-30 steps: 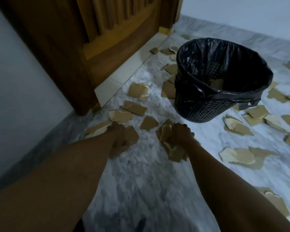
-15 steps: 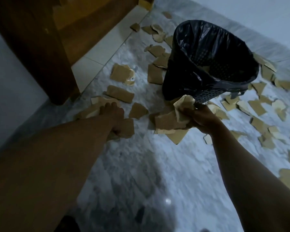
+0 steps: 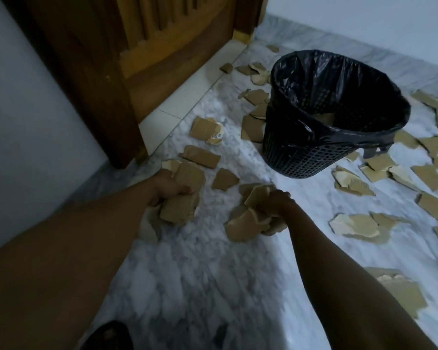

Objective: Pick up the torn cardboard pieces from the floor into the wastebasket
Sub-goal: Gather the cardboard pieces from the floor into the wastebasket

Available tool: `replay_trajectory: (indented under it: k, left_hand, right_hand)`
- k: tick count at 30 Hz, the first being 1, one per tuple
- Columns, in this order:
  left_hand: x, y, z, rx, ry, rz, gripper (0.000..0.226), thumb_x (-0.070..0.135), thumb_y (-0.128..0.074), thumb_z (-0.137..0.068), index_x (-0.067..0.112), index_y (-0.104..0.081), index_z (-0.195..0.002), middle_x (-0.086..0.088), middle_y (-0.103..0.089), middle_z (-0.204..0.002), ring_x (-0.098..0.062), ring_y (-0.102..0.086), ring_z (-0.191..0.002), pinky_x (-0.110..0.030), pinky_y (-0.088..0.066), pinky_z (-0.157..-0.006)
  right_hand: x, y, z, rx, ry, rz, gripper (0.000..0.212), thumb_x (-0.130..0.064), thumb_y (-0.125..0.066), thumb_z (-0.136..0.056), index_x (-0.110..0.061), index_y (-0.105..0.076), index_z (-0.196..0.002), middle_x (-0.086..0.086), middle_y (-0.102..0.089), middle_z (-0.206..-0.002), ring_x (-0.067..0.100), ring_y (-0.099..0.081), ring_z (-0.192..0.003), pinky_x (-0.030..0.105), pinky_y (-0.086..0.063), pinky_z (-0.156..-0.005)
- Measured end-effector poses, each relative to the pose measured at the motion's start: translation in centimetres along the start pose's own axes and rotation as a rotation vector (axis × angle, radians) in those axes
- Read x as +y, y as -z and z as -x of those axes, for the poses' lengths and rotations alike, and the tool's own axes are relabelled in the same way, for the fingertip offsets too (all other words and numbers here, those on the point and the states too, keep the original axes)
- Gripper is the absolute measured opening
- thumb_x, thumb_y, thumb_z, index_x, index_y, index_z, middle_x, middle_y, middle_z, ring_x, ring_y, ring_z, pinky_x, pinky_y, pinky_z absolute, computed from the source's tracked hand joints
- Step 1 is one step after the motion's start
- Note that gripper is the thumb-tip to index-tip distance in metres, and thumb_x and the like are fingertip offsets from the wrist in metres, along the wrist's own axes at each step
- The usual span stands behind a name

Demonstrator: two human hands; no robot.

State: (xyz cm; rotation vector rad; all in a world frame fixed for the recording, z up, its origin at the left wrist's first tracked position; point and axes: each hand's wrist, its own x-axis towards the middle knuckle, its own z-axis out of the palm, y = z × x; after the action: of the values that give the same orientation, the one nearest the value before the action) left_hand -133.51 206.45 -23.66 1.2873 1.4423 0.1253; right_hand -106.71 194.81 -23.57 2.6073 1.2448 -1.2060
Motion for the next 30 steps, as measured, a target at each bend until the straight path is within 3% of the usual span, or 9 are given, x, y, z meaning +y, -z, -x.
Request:
replay_trajectory:
  k: [5,8,12,16,19,22,24,28,30]
  left_hand:
    - [-0.1,-2.1,0.9,0.002,0.000,0.068,0.060,0.020,-0.075,-0.086,0.004,-0.051,-0.138,-0.015,-0.055,-0.139,-0.036,-0.056,-0.122,-0.037,-0.050,-0.084]
    - [1.0,-3.0,1.0,-0.033,-0.007,0.031,0.059,0.026,-0.077,-0.084,0.004,-0.055,-0.133,-0.011,-0.061,-0.129,-0.034,-0.062,-0.111,-0.039,-0.054,-0.081]
    - [3.8,-4.7,1.3,-0.080,-0.044,0.315,0.026,0.014,-0.067,-0.092,0.005,-0.062,-0.116,-0.014,-0.067,-0.113,-0.029,-0.067,-0.091,-0.039,-0.056,-0.072]
    - [6.2,-6.3,1.1,-0.055,-0.054,0.531,0.029,0.019,-0.070,-0.090,0.005,-0.065,-0.115,-0.010,-0.070,-0.109,-0.030,-0.068,-0.097,-0.041,-0.056,-0.077]
    - [6.5,-6.7,0.6,-0.035,-0.064,0.573,0.019,0.020,-0.072,-0.089,0.009,-0.069,-0.104,-0.010,-0.072,-0.107,-0.031,-0.069,-0.098,-0.039,-0.057,-0.073]
    - [4.4,-5.1,0.5,-0.170,0.021,0.361,0.013,0.011,-0.066,-0.092,0.008,-0.065,-0.105,-0.016,-0.069,-0.105,-0.032,-0.069,-0.092,-0.043,-0.057,-0.077]
    - [2.1,-3.7,1.0,-0.279,0.195,0.103,0.034,0.012,-0.065,-0.093,0.005,-0.059,-0.125,-0.018,-0.064,-0.116,-0.034,-0.066,-0.099,-0.047,-0.055,-0.086]
    - [-2.1,-3.6,2.6,-0.161,0.247,-0.921,0.074,0.042,-0.054,-0.098,0.004,-0.022,-0.153,-0.019,-0.024,-0.159,-0.037,-0.029,-0.143,-0.048,-0.027,-0.115]
    - [-3.8,-4.2,2.5,-0.091,0.271,-1.006,0.082,0.051,-0.053,-0.096,0.002,-0.022,-0.153,-0.020,-0.022,-0.159,-0.038,-0.026,-0.145,-0.046,-0.029,-0.111]
  right_hand:
    - [-0.3,-0.5,0.1,0.097,0.055,-0.081,0.051,-0.035,-0.073,-0.088,-0.002,-0.060,-0.125,0.017,-0.065,-0.126,0.030,-0.062,-0.116,0.036,-0.048,-0.091]
    - [0.6,0.5,0.3,0.119,0.140,-0.110,0.070,-0.033,-0.075,-0.088,0.000,-0.045,-0.142,0.018,-0.053,-0.140,0.032,-0.054,-0.127,0.039,-0.047,-0.099]
    - [3.7,2.4,0.6,0.097,0.101,-0.511,0.087,-0.029,-0.086,-0.076,-0.004,-0.038,-0.144,0.014,-0.054,-0.135,0.030,-0.061,-0.114,0.048,-0.054,-0.095]
    - [5.9,3.3,1.4,-0.018,0.078,-0.741,0.040,-0.020,-0.081,-0.083,-0.003,-0.064,-0.115,0.020,-0.071,-0.116,0.034,-0.072,-0.093,0.051,-0.061,-0.084]
    - [7.1,3.7,1.5,-0.060,0.028,-0.852,0.039,-0.023,-0.075,-0.088,0.001,-0.066,-0.117,0.023,-0.072,-0.115,0.038,-0.071,-0.100,0.057,-0.055,-0.095]
    - [7.8,3.1,0.8,-0.044,-0.015,-0.767,0.044,-0.033,-0.076,-0.087,-0.002,-0.067,-0.117,0.018,-0.073,-0.113,0.035,-0.071,-0.102,0.054,-0.055,-0.097]
    - [7.2,1.9,0.6,-0.015,0.007,-0.607,0.064,-0.047,-0.079,-0.079,-0.003,-0.065,-0.124,0.016,-0.071,-0.118,0.032,-0.069,-0.104,0.051,-0.055,-0.097]
    - [5.3,-0.5,0.3,0.062,-0.026,-0.182,0.086,-0.056,-0.068,-0.086,-0.006,-0.038,-0.150,0.020,-0.042,-0.141,0.036,-0.046,-0.131,0.048,-0.041,-0.110]
    - [4.7,-0.8,0.0,0.059,-0.018,-0.147,0.083,-0.051,-0.072,-0.086,-0.004,-0.042,-0.147,0.019,-0.048,-0.140,0.035,-0.049,-0.130,0.047,-0.043,-0.109]
